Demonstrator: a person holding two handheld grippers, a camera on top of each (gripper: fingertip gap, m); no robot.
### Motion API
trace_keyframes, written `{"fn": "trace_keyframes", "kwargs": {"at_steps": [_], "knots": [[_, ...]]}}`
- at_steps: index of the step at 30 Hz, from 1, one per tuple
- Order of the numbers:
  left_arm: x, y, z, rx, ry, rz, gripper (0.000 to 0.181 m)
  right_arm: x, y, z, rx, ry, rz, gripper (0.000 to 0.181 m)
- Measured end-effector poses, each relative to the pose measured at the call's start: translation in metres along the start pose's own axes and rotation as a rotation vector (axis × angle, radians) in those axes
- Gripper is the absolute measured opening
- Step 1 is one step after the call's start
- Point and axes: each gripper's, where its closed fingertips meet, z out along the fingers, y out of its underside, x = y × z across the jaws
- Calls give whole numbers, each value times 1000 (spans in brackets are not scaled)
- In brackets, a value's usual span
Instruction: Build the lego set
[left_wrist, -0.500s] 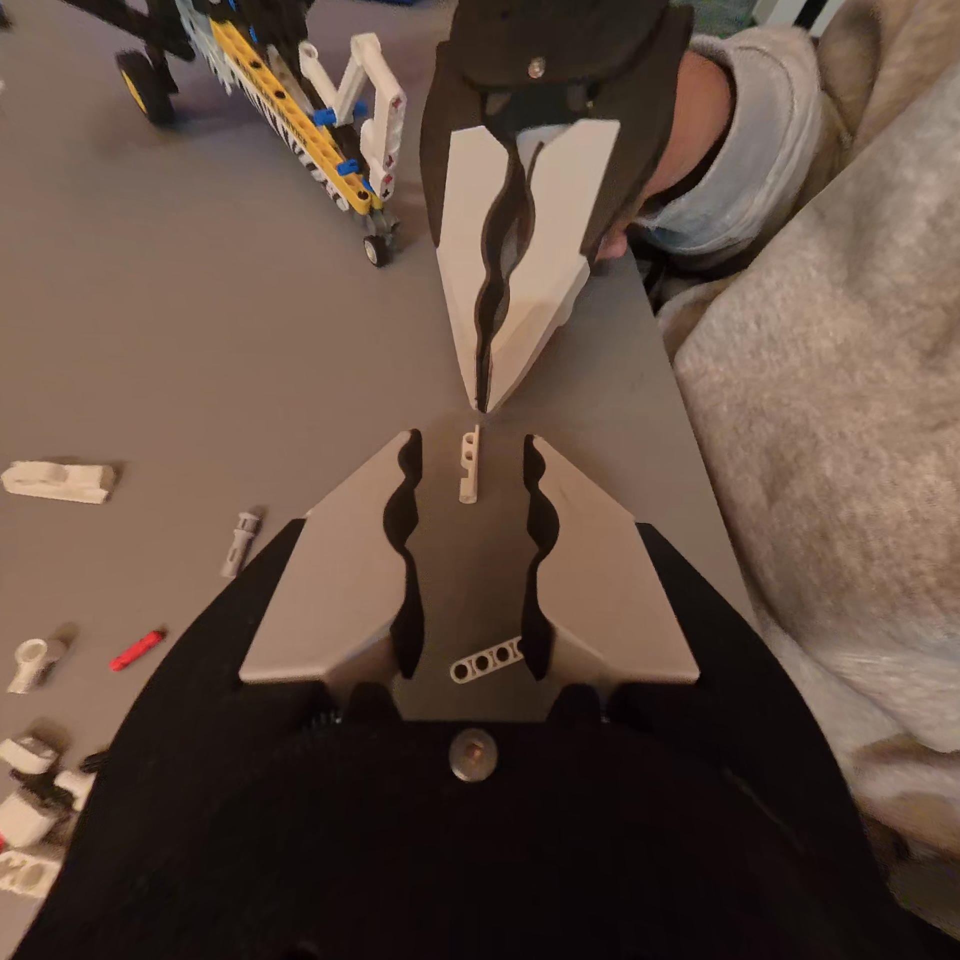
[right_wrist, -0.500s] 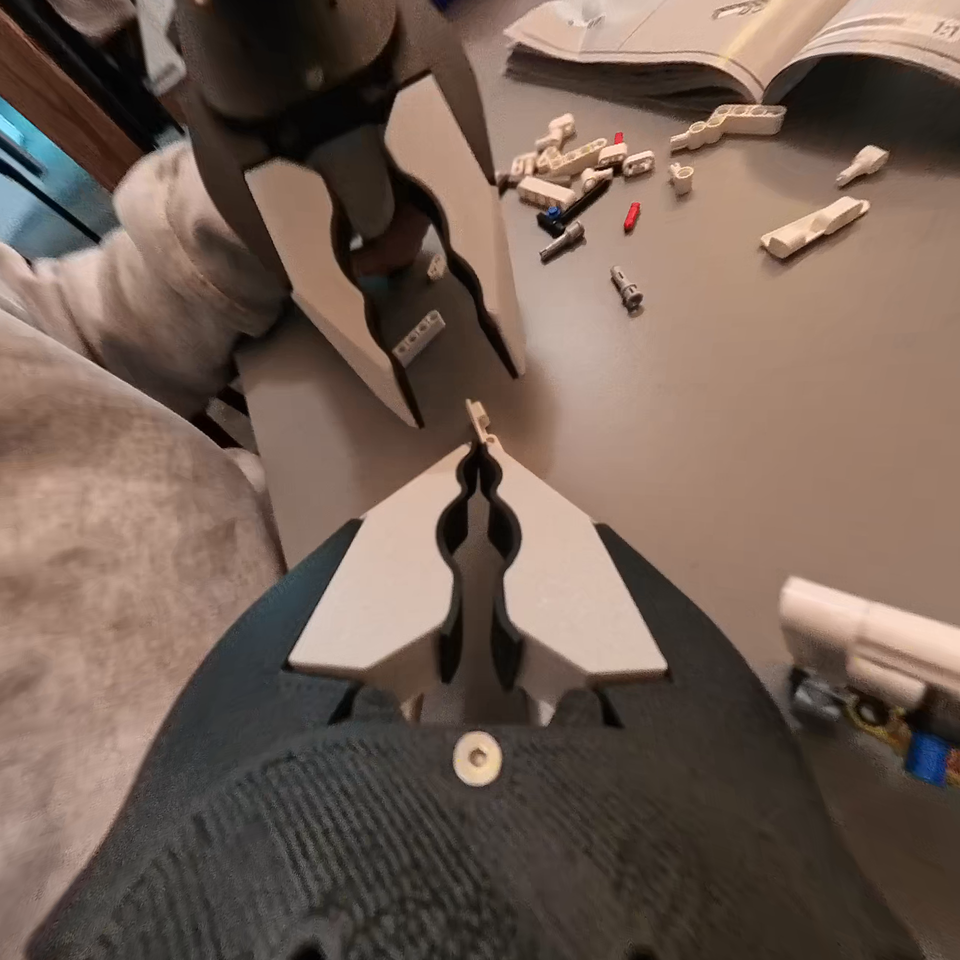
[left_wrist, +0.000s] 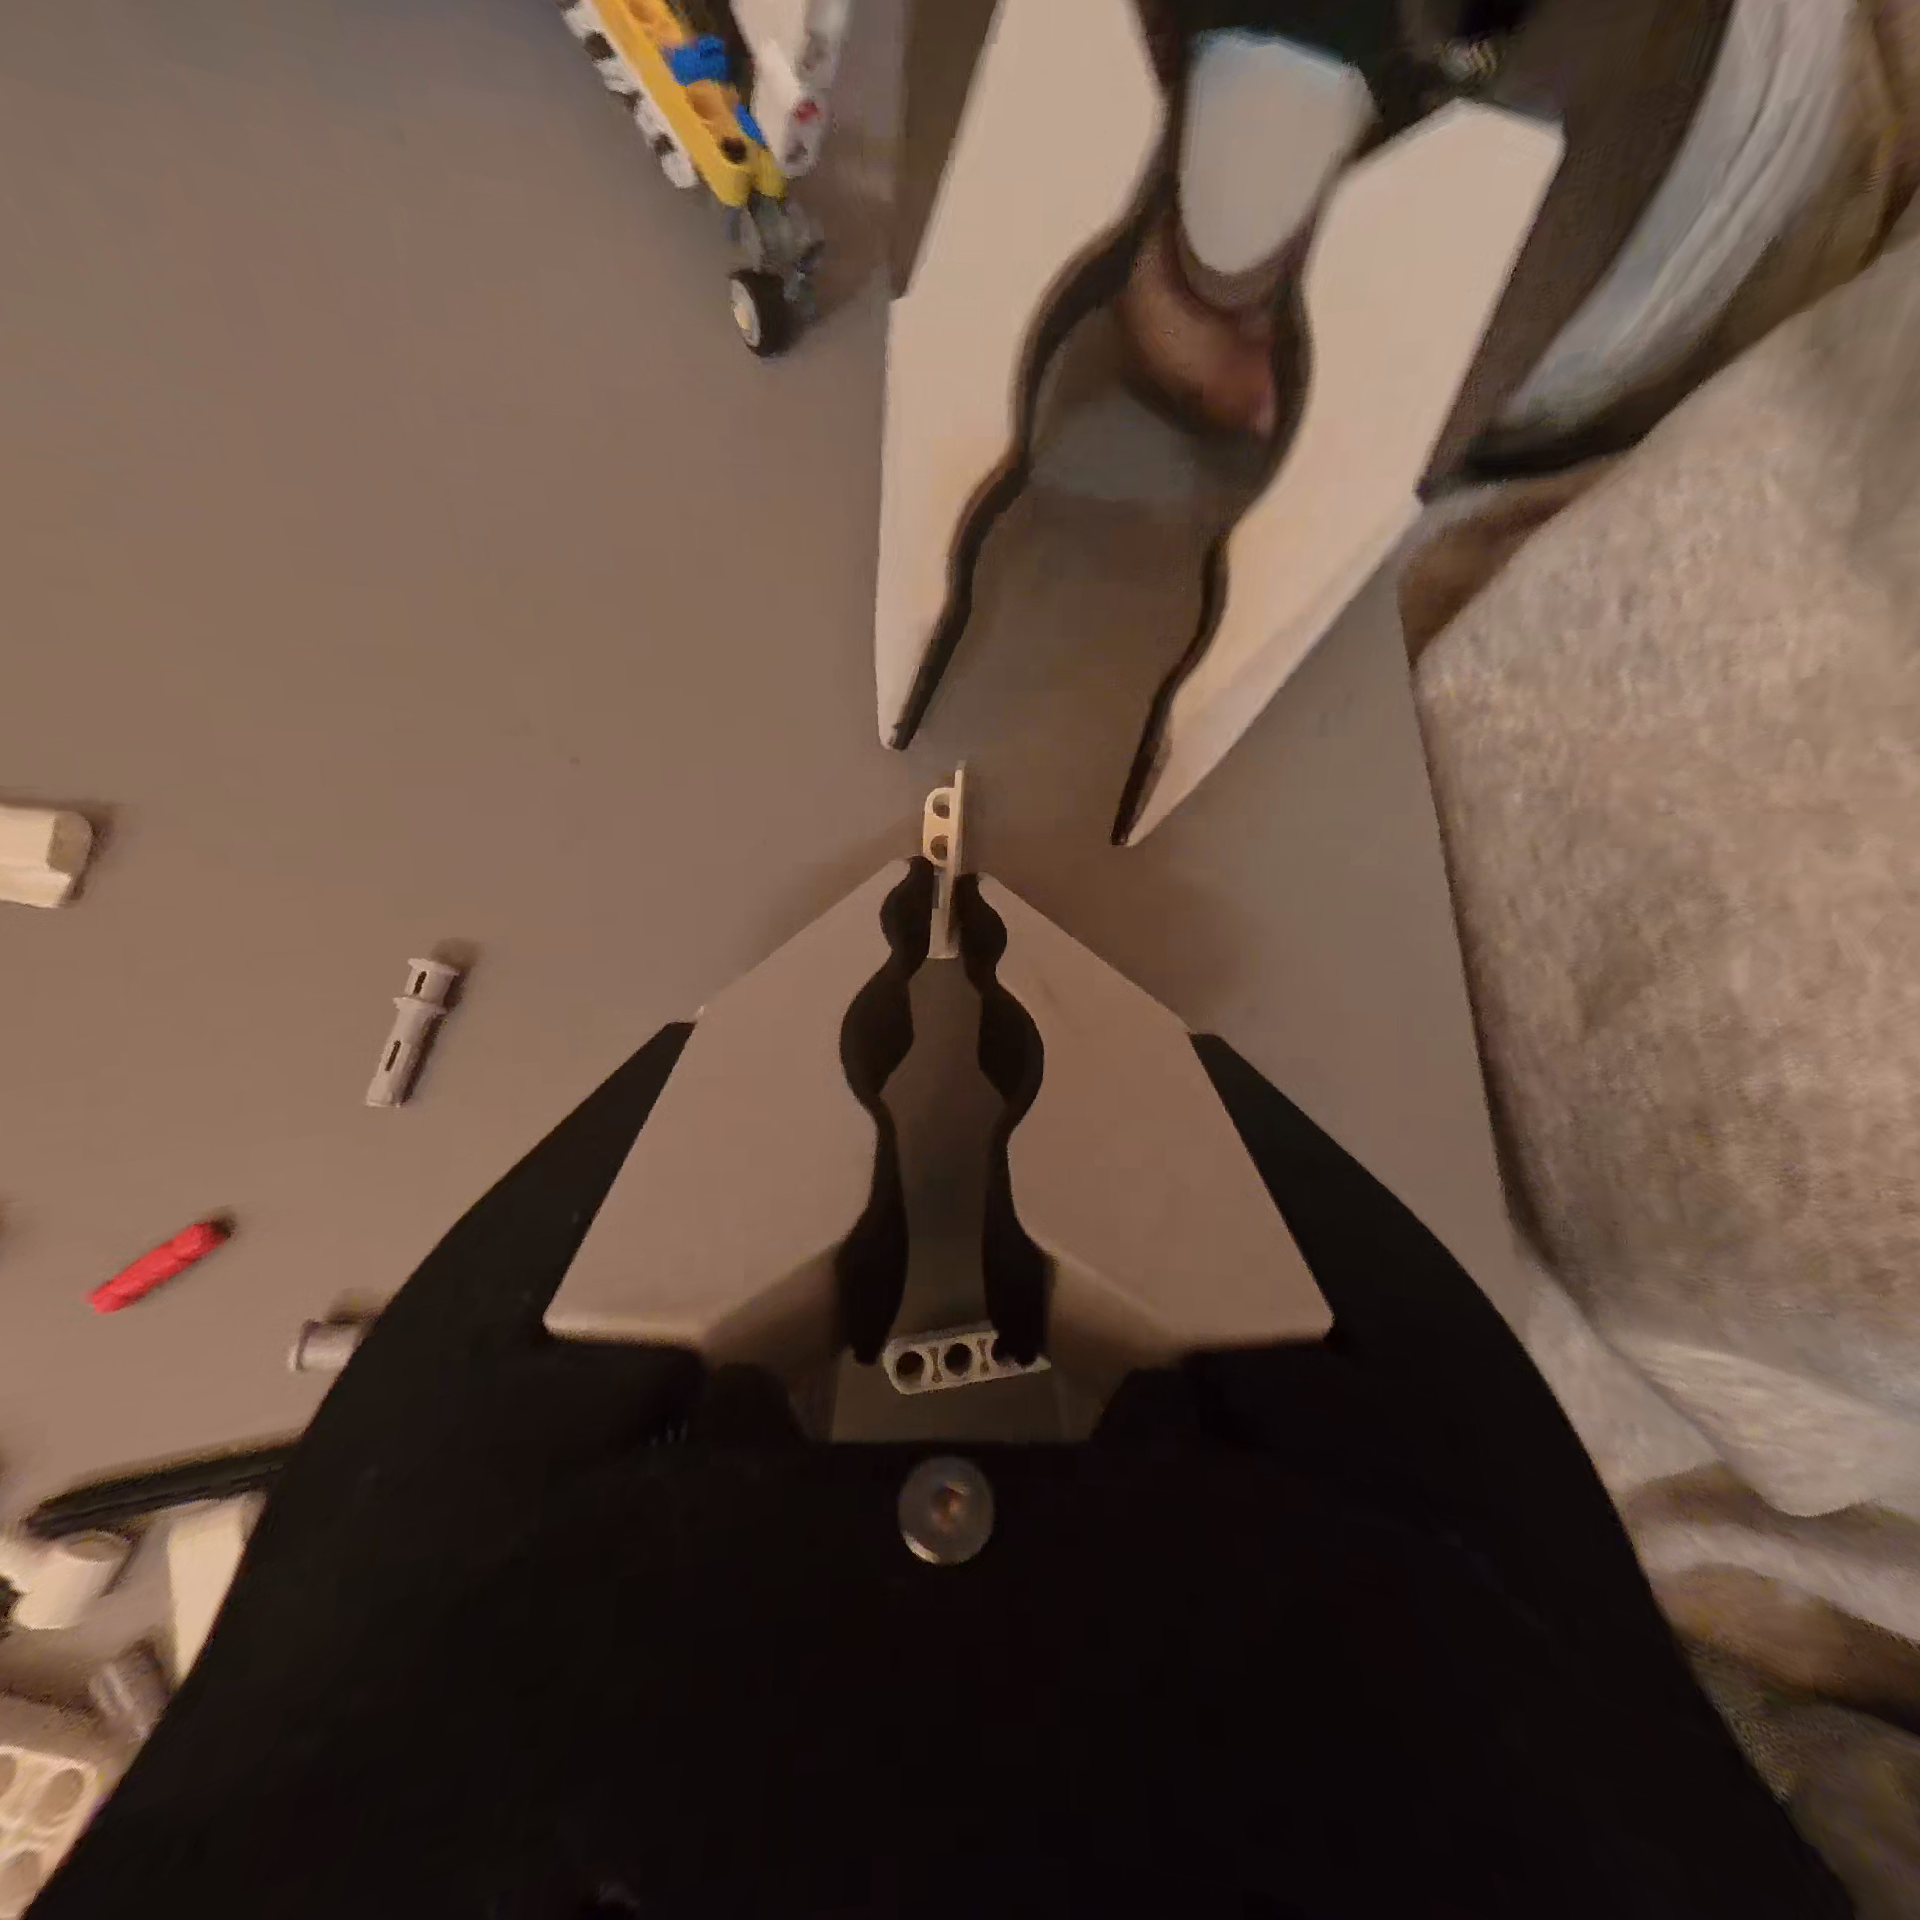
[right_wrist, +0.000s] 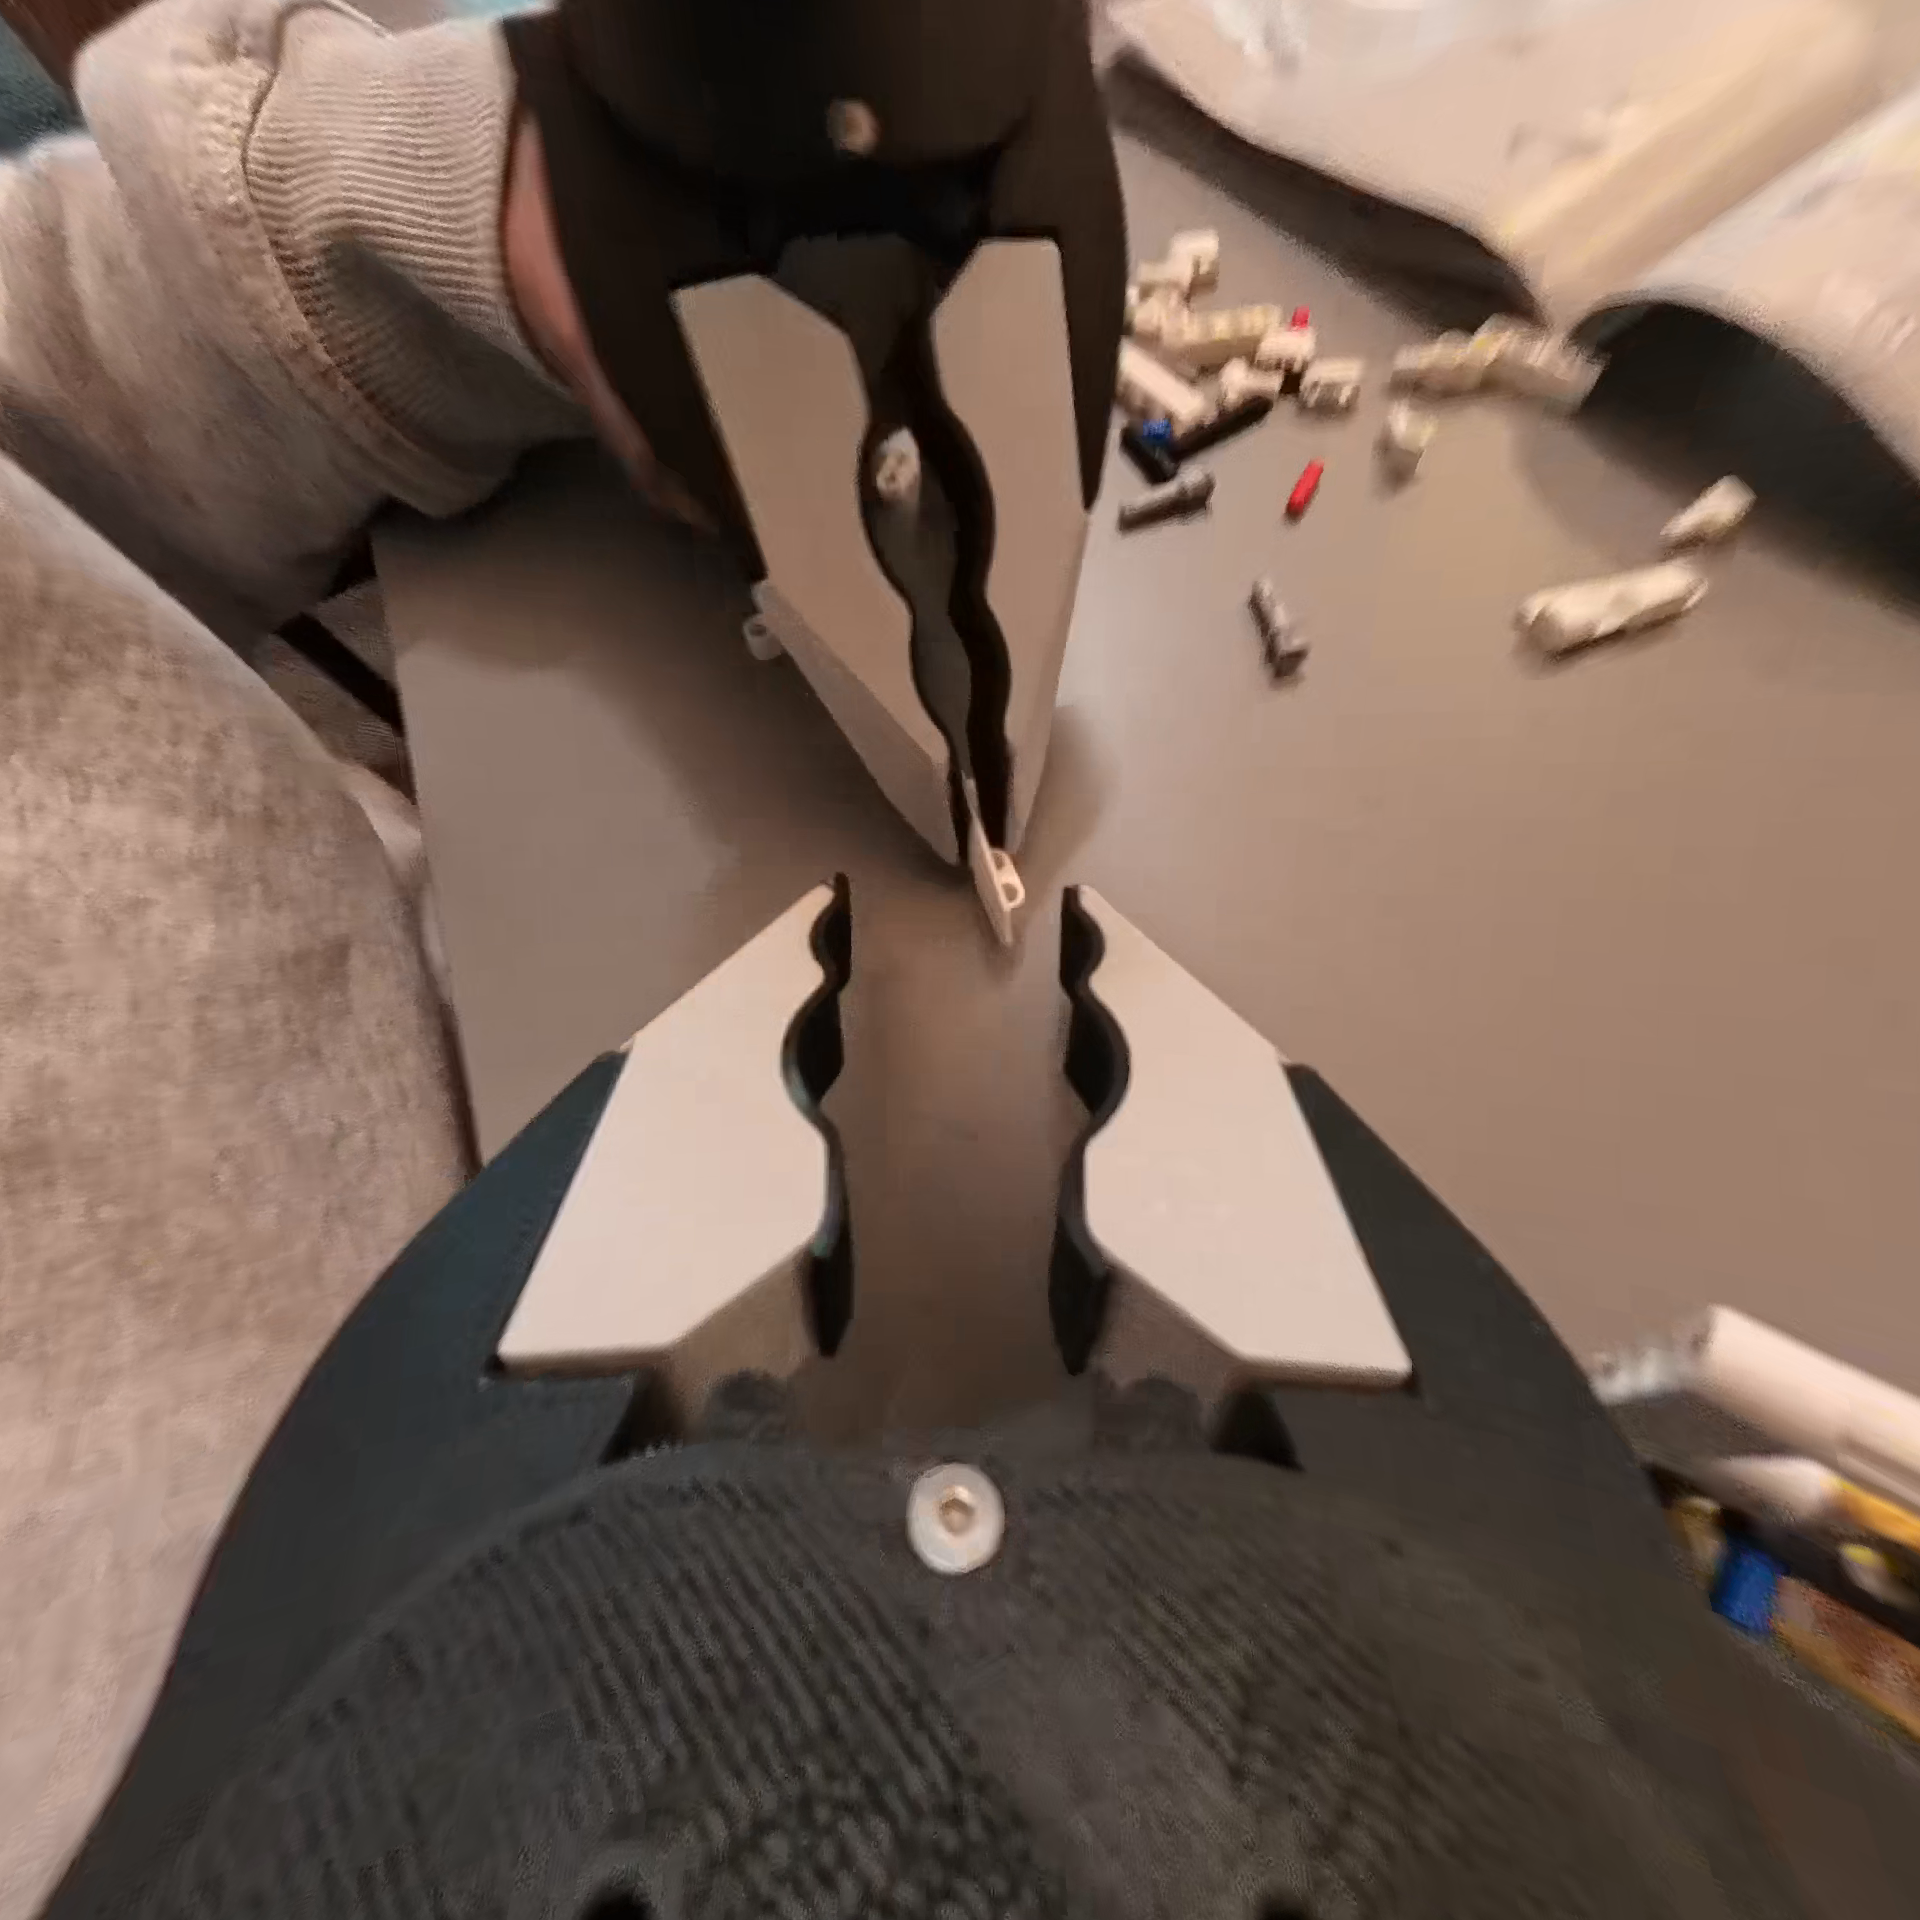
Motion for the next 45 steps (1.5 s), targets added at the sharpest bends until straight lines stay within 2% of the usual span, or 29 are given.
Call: {"fn": "trace_keyframes", "kwargs": {"at_steps": [2,5,7,11,14,20,26,30,33,38,42,45], "knots": [[2,-10,-6,77,69,-122,5,4,-6,-4,22,103,-180,40],[9,-27,-18,210,245,-304,1,8,-12,-8,27,283,-484,32],[9,-27,-22,229,290,-357,1,8,-12,-8,24,346,-601,25],[13,-24,-21,208,322,-372,2,7,-16,-9,42,396,-684,28],[20,-16,-13,140,345,-363,2,6,-18,-10,52,416,-724,36],[30,-13,-7,96,380,-342,1,-4,-5,-3,2,352,-789,32],[28,-10,-5,82,368,-350,1,-7,-2,-4,-4,327,-789,14],[16,-11,-5,99,292,-355,28,-1,4,-3,-40,312,-719,11],[9,-13,-8,128,252,-345,37,5,12,0,-91,278,-604,11],[4,-17,-12,164,222,-322,36,7,16,-3,-84,201,-417,12],[-1,-19,-16,193,203,-325,33,6,13,-6,-49,166,-335,25],[-23,-23,-28,266,72,-306,31,9,8,-12,-10,131,-214,29]]}}
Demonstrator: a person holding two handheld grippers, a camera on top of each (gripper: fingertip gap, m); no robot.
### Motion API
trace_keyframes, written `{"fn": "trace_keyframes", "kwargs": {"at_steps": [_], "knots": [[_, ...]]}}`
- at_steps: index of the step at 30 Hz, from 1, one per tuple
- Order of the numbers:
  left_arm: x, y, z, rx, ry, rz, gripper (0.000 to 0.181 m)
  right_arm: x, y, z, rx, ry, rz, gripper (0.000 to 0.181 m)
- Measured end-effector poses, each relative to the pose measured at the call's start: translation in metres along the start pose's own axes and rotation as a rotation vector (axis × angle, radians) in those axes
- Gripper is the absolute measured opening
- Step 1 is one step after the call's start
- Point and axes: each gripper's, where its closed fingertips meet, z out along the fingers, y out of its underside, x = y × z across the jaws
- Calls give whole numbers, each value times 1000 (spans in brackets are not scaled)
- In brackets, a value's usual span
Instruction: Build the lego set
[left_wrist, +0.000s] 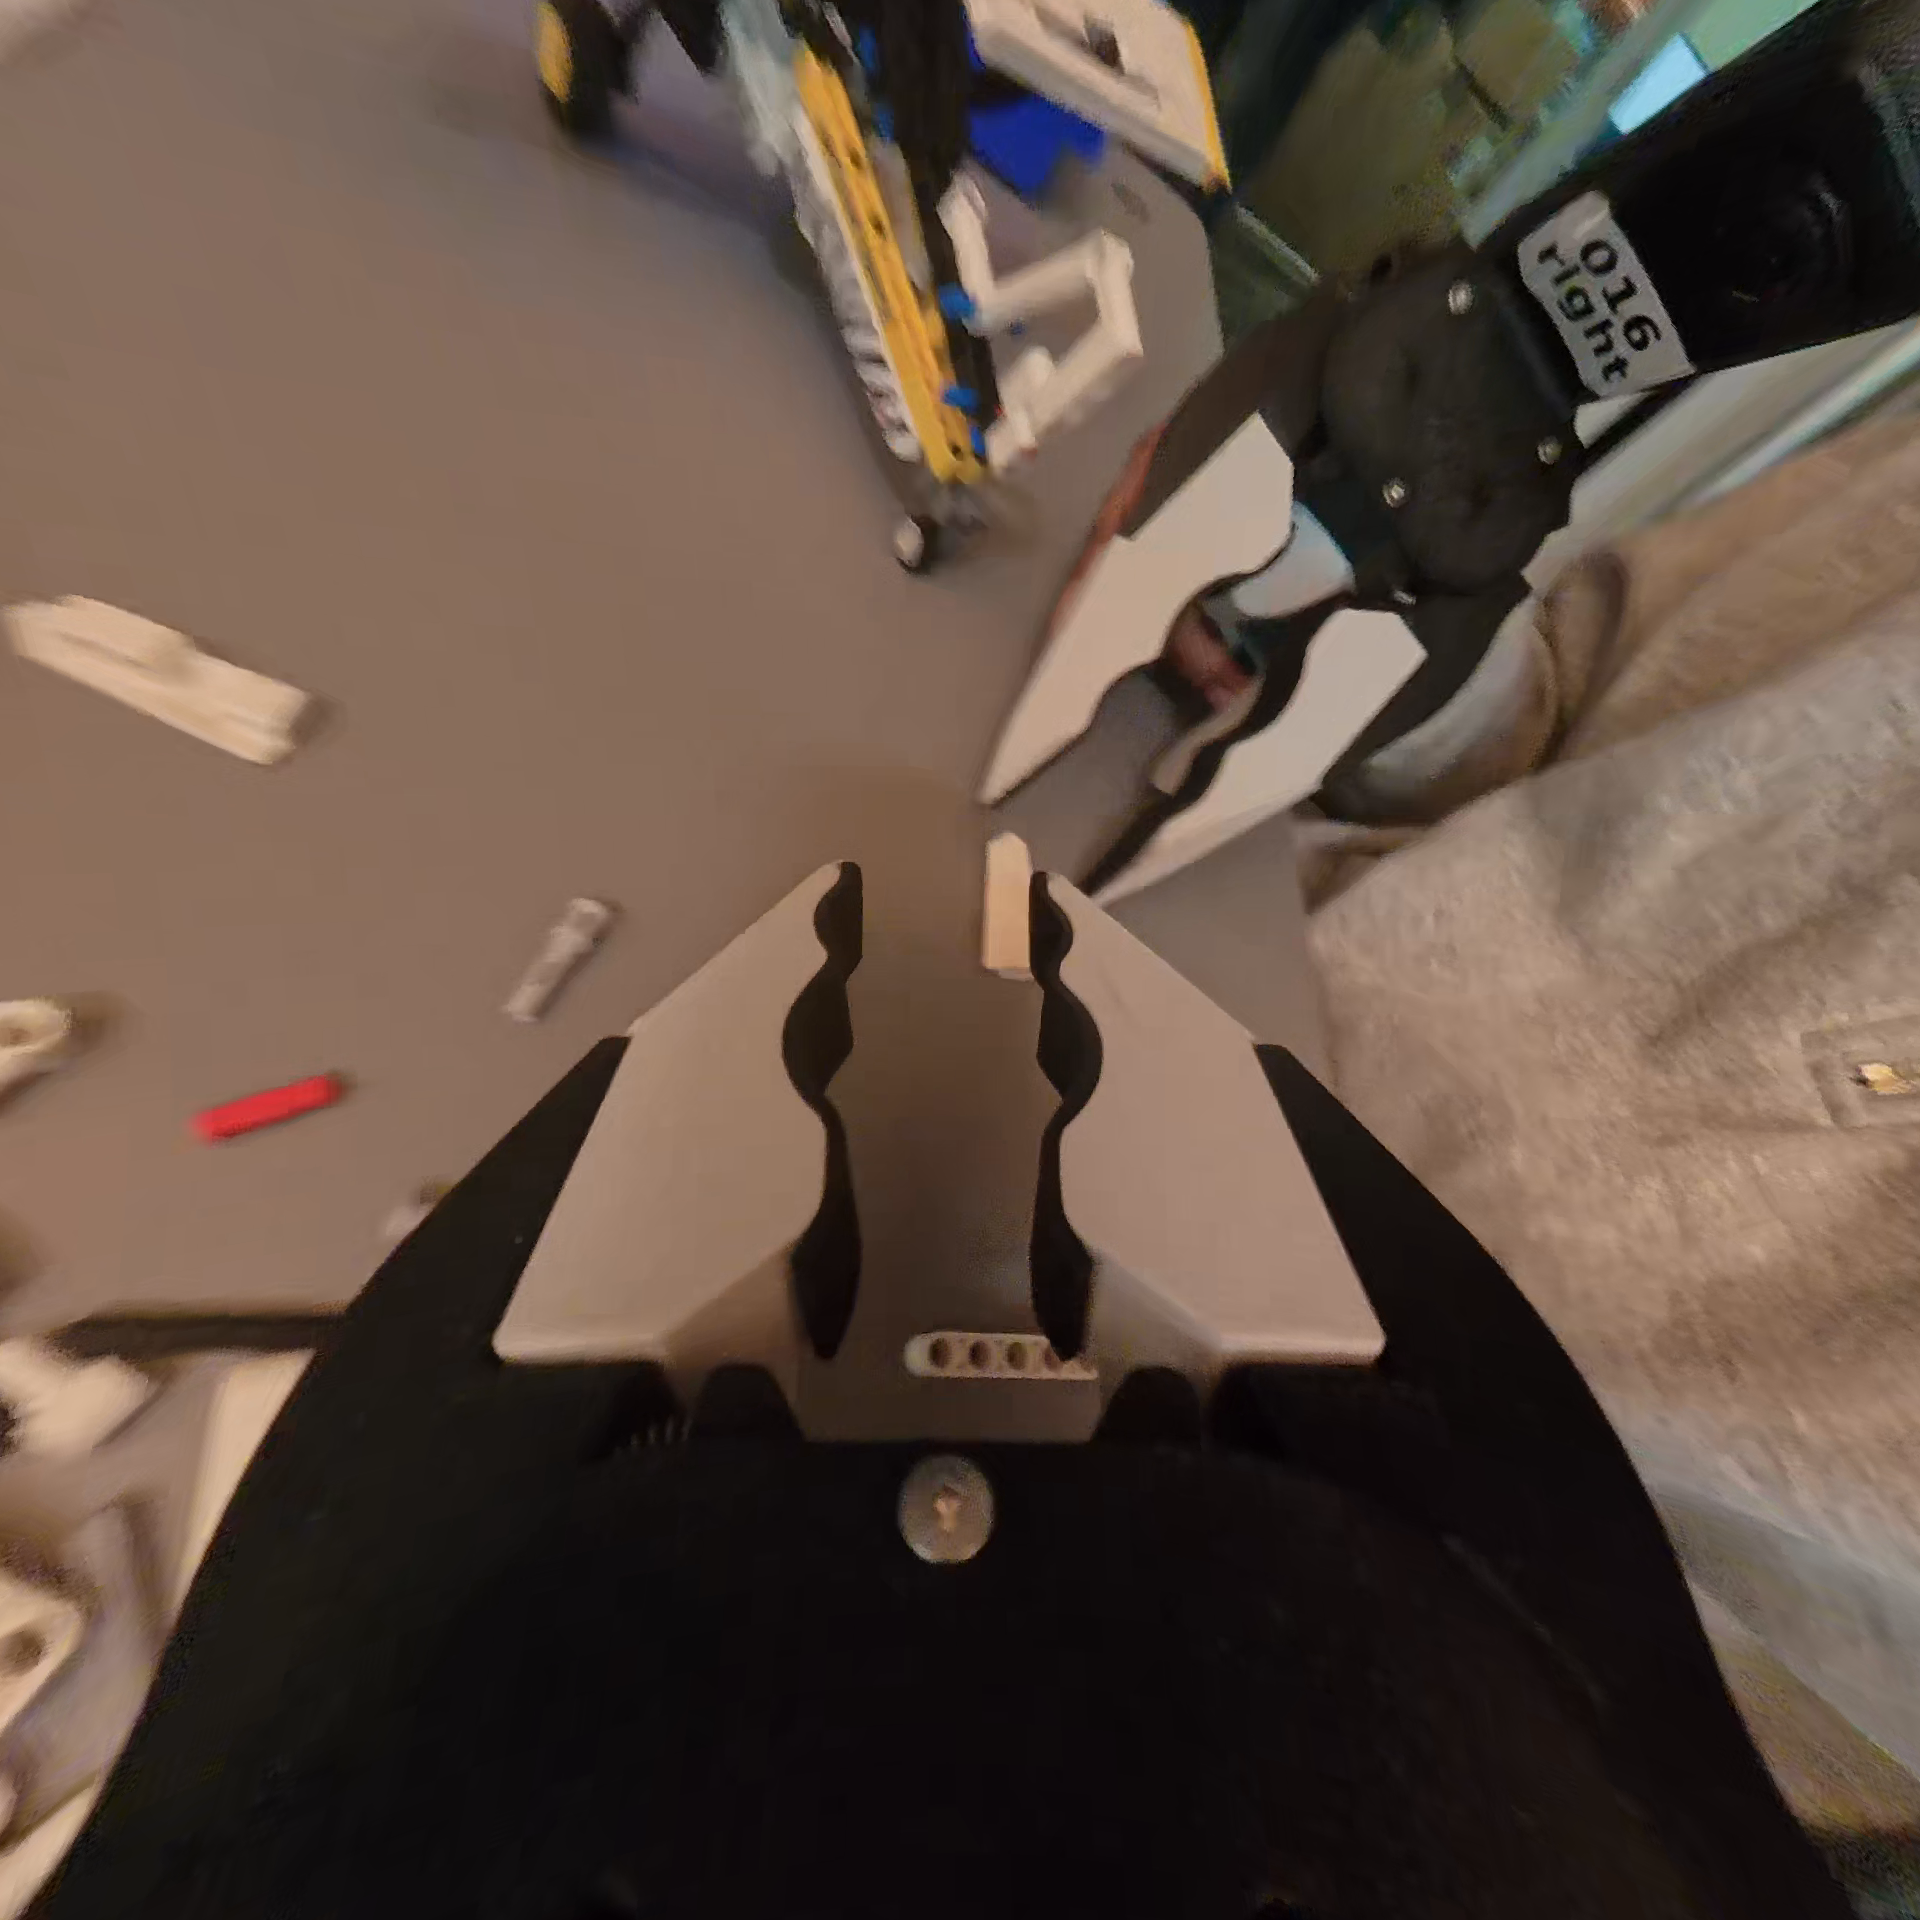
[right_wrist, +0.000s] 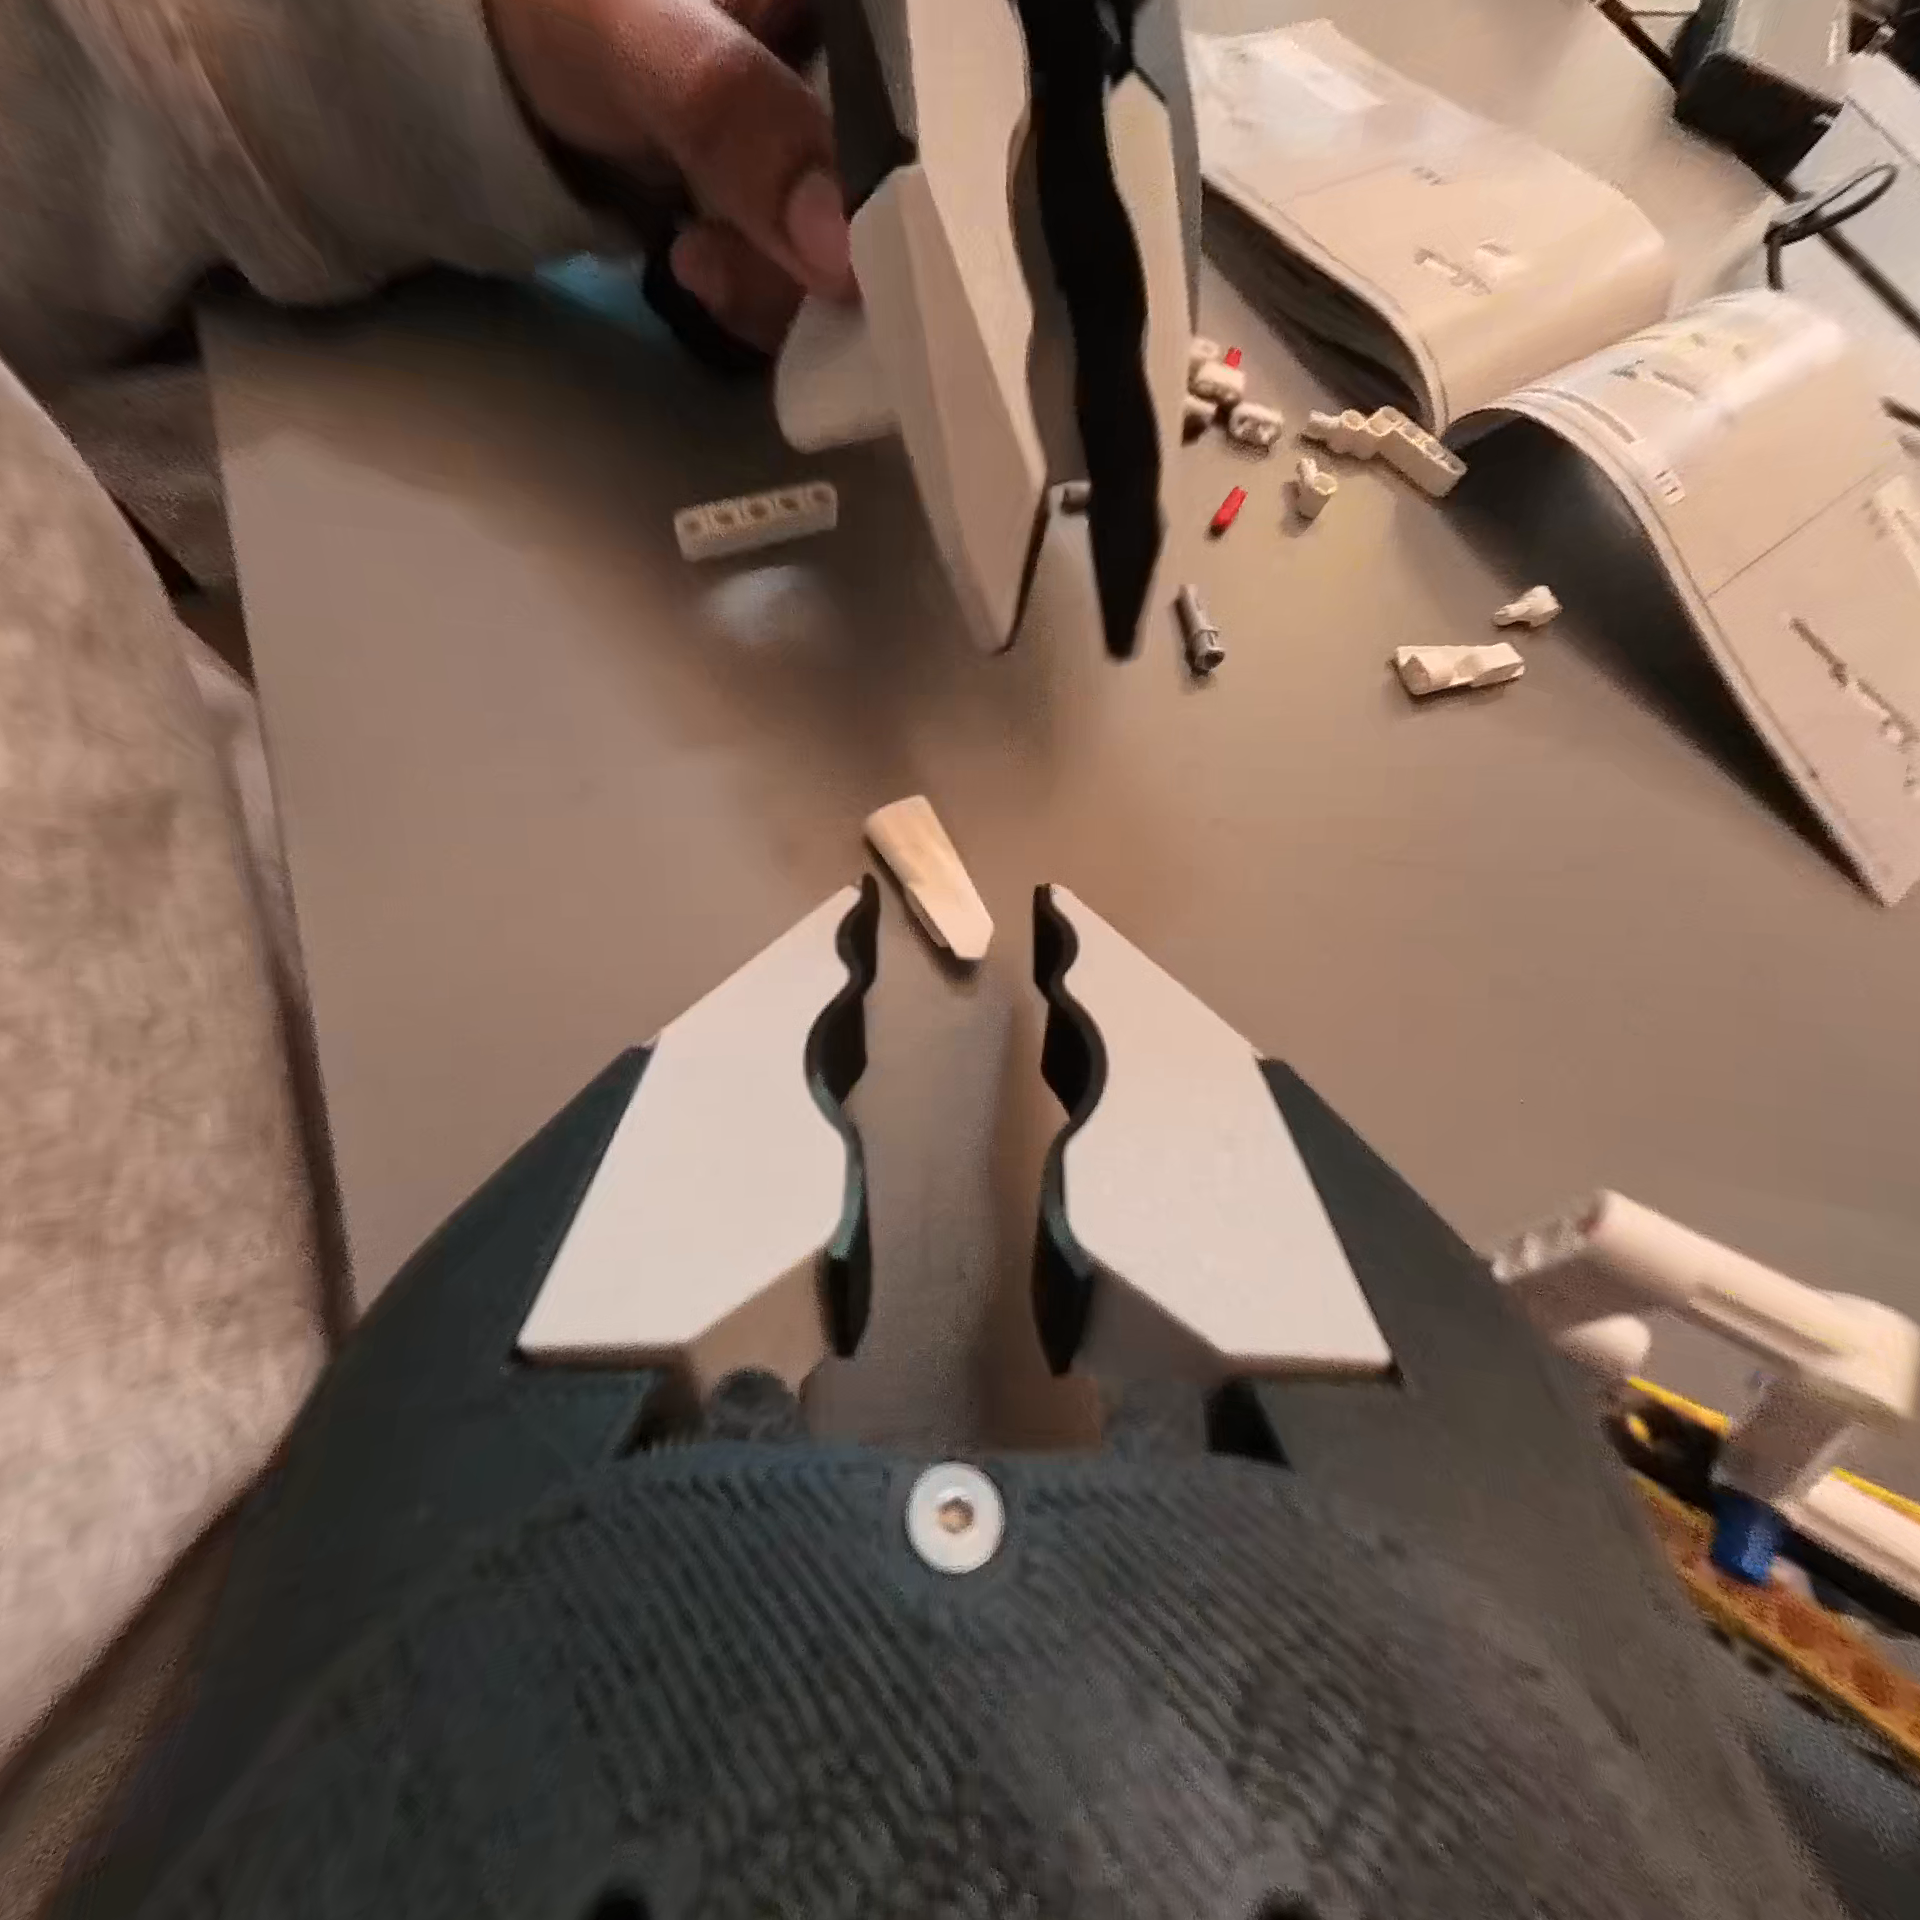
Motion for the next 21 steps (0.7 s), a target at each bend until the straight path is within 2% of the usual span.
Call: {"fn": "trace_keyframes", "kwargs": {"at_steps": [4,8,12,15,17,18,21], "knots": [[-23,-34,-38,244,-164,48,31,6,-23,-14,163,-34,133,30],[-37,-62,-93,486,-397,143,33,8,-40,-21,279,-2,143,26],[-64,-61,-159,597,-709,175,26,8,-45,-23,313,22,117,24],[-69,-58,-189,663,-796,175,20,6,-50,-28,360,-21,125,21],[-63,-62,-203,721,-828,218,3,6,-53,-33,400,-57,147,20],[-58,-65,-213,772,-869,248,0,7,-55,-36,421,-67,162,20],[-52,-68,-235,852,-1012,313,0,9,-58,-43,473,-85,191,21]]}}
